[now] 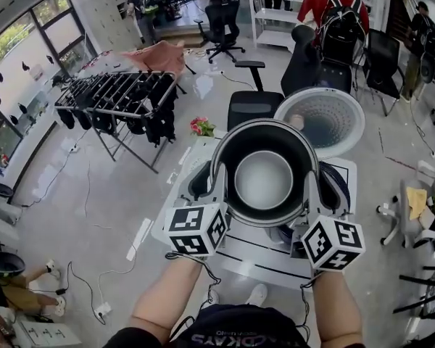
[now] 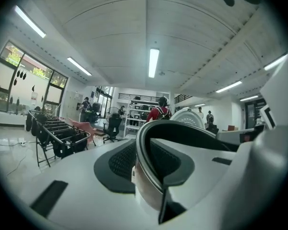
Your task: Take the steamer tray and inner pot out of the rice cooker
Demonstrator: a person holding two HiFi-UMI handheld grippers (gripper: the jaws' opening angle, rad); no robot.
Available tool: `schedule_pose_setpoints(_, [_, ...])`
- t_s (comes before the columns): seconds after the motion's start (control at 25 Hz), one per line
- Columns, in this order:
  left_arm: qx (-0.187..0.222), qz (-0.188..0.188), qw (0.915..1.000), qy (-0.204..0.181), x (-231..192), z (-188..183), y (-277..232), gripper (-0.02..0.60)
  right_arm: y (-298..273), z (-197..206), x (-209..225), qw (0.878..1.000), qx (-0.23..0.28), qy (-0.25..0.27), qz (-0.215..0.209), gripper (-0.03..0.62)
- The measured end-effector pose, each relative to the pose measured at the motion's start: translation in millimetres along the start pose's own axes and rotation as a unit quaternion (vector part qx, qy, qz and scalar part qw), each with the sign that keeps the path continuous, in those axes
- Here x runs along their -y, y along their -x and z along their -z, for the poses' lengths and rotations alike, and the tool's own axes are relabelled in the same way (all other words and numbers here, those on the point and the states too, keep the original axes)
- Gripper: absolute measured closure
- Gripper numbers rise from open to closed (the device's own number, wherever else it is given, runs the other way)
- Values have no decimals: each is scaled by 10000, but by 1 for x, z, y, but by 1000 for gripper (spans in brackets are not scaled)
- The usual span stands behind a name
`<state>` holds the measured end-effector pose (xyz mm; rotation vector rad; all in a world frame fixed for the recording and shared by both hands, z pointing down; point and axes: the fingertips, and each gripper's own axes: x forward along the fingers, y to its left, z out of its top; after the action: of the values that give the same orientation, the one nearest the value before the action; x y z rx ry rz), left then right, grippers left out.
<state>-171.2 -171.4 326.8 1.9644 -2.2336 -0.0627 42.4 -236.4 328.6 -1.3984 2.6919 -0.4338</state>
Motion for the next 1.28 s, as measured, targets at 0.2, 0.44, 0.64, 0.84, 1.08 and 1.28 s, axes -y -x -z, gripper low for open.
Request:
schedule_pose_setpoints(0.2, [-63,-373,9993,46,-64,4,22,488,-28,25,-57,9992,-201,23,-338,514])
schedule_pose_setpoints(0.44, [-204,-721,9971,112,-128,17,51,488,-49,66,-113,9965,-561,-9,-612,514])
schedule_pose_setpoints(0.64, [-390,-896,9951,130,-168,40,66,488,-60,102,-143,9942,-822,-5,-694,514])
schedule_pose_setpoints(0.84, [-708,-940,9928,208,-190,76,74,486,-62,139,-154,9917,-1129,54,-619,514])
schedule_pose_setpoints(1.08, [-1039,-859,9903,343,-200,119,71,486,-64,177,-147,9882,-1454,95,-475,514])
schedule_pose_setpoints(1.28, [-1264,-748,9883,401,-199,153,62,488,-66,209,-129,9847,-1713,100,-300,516])
